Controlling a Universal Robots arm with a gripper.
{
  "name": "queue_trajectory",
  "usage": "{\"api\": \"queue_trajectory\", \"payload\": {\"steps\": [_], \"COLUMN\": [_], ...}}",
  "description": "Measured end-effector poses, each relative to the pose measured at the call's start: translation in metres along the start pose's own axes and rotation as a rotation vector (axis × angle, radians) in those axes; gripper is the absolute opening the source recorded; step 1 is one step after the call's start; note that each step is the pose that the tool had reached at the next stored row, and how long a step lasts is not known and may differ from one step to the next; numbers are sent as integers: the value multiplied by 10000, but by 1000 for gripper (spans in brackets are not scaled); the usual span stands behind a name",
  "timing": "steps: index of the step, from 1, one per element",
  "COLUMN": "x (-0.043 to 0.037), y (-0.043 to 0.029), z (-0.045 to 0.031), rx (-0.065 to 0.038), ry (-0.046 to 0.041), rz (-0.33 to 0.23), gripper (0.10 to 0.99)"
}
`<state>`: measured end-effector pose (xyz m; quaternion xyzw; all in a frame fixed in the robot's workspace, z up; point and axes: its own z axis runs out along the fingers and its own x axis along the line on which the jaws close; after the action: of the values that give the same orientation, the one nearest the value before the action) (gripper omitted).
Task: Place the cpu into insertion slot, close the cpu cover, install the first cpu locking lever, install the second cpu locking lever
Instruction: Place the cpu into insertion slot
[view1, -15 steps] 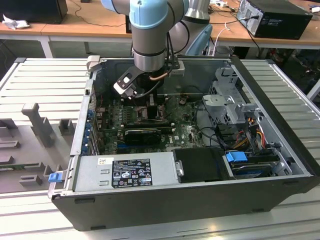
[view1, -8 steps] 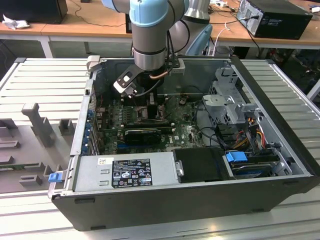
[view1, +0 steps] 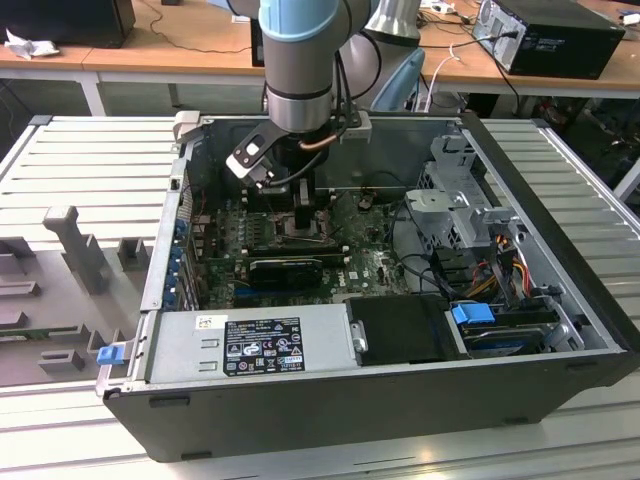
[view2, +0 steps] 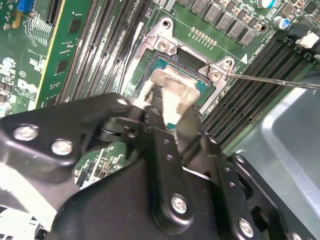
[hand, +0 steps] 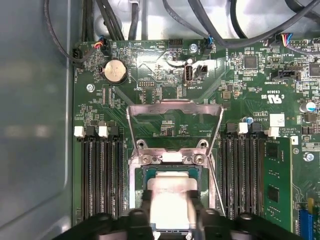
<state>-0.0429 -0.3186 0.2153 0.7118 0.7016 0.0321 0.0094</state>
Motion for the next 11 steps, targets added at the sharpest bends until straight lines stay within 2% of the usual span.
{"api": "queue_trajectory", "payload": {"steps": [1,5,11], "x": [0,1,2], "y": [0,1,5], "z": [-2,-27,-80], "rx": [0,0,0], "ry": [0,-3,-6], "rz": [0,0,0], "gripper": [349,110,106]}}
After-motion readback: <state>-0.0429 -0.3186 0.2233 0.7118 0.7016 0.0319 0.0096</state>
